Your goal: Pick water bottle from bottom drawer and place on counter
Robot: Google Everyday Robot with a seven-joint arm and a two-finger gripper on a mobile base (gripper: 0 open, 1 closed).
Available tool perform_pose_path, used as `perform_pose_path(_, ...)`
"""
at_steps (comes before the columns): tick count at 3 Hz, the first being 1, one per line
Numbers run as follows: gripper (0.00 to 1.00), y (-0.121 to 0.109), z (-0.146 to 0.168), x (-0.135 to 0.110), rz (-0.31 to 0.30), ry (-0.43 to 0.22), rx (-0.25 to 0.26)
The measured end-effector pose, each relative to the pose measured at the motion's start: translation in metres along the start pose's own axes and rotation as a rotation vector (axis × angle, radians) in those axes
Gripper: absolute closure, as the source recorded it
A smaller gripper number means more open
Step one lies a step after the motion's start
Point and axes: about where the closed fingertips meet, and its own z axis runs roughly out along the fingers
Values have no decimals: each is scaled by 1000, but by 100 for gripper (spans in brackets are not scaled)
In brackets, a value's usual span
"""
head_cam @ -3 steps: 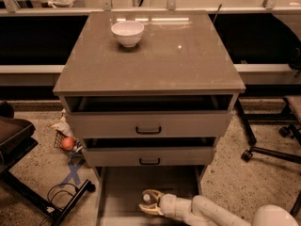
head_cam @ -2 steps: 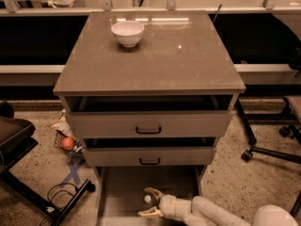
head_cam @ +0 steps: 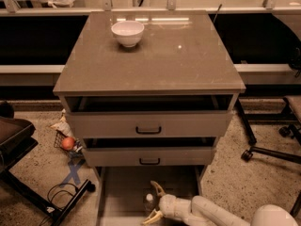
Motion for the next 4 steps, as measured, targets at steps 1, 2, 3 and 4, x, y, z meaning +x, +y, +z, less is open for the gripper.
perform_pose_path(1,26,1,2,0,1,-2,-2)
perform_pose_path(2,49,2,3,-1,2,-3,-5)
perform_pose_path(3,80,-5,4,-41,1,15,6)
perform_pose_path(4,100,-8,5,-91,-15,49,31)
